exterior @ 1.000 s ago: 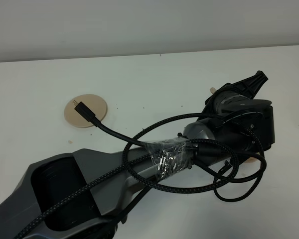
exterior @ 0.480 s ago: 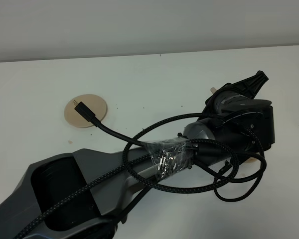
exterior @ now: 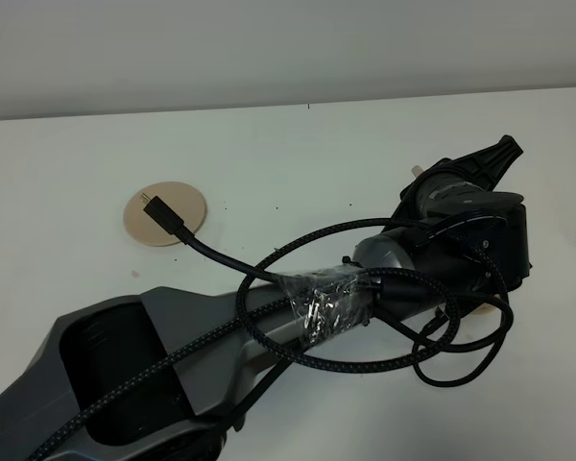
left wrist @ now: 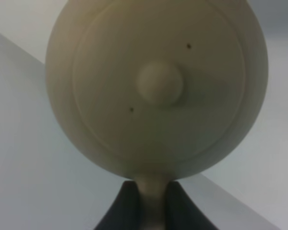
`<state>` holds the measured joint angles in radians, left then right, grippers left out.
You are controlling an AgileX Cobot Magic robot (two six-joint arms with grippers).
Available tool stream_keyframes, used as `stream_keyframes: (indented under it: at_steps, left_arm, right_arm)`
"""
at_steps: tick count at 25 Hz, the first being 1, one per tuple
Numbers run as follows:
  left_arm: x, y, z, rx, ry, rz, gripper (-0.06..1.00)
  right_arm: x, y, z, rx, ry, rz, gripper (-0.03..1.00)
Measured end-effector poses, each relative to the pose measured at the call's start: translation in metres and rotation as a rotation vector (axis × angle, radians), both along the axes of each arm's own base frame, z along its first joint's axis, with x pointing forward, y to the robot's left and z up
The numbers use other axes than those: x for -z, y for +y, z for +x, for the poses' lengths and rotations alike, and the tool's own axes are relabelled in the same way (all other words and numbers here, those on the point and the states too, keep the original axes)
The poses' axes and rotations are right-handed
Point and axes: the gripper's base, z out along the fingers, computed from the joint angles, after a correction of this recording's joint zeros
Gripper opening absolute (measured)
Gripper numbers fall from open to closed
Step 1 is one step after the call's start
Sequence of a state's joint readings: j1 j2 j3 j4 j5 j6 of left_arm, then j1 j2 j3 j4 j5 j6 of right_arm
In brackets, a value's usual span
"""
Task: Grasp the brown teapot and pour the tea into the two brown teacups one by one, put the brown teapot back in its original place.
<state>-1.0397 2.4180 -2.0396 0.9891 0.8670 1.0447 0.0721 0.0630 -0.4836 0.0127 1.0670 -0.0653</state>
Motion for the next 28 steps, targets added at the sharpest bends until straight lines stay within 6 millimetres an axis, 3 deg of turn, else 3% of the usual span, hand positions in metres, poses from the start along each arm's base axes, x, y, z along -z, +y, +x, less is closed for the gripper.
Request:
stream_keyframes:
  at_steps: [28]
  left_arm:
    - [-0.0003,-0.0006,0.0002,0.03,-0.004,0.03,0.12]
  right_arm:
    - [0.0,0.0,0.0,0.0,0.0,0.0,0.33]
